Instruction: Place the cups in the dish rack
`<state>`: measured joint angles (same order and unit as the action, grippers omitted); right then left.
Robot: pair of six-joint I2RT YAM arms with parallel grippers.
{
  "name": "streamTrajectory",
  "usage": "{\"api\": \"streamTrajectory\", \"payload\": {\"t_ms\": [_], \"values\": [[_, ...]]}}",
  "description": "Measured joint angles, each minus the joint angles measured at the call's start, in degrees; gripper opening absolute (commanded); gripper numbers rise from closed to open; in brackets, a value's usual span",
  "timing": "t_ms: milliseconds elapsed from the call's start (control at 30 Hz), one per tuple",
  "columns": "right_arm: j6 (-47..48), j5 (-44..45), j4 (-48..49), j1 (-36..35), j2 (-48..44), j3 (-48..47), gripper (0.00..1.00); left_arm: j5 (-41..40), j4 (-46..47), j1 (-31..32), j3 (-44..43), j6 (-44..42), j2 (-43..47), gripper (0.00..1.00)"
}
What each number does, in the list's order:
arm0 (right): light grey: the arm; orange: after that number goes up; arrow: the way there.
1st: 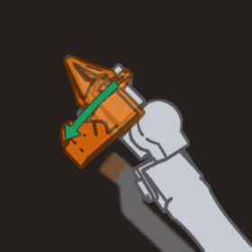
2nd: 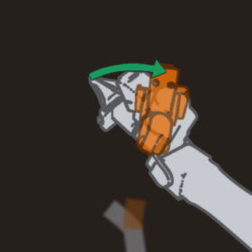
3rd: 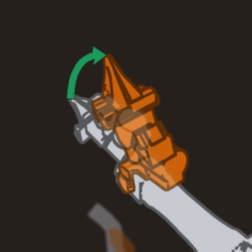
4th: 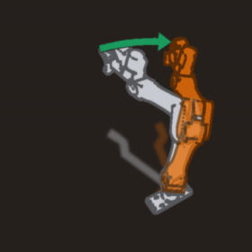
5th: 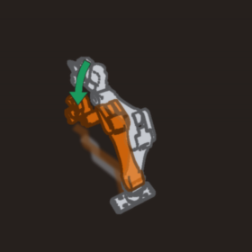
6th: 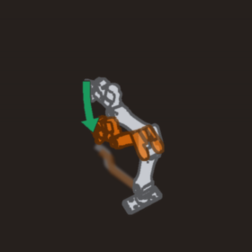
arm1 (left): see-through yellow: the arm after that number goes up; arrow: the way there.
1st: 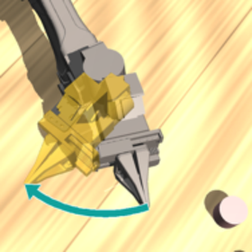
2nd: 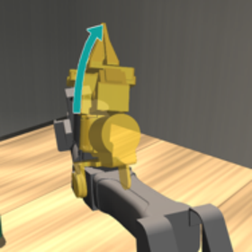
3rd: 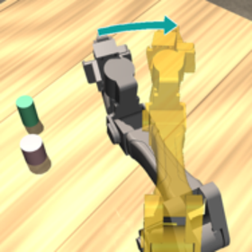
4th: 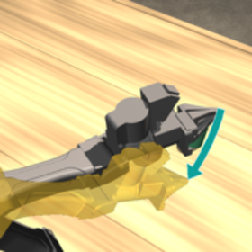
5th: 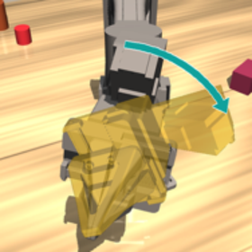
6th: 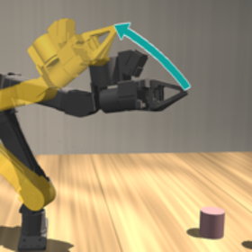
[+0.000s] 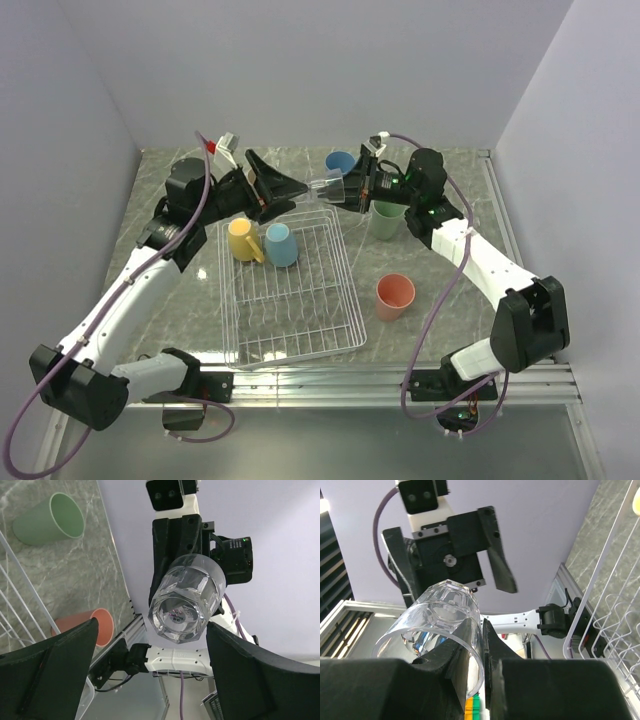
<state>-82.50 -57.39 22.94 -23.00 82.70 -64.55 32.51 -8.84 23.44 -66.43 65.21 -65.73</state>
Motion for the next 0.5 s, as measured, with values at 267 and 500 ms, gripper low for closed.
{"api": "streamTrajectory", "payload": {"t_ms": [267,500], "values": [[-3.7,0.8,5.2,-1.0,1.4,0.0,0.0,3.3,10.8,0.0,4.2,4.6,0.0,0.97],[-5.3,1.5,6.9,-3.5,3.3,0.0,0.0,5.6,18.6,0.0,5.2,7.6,0.0,0.9]]}}
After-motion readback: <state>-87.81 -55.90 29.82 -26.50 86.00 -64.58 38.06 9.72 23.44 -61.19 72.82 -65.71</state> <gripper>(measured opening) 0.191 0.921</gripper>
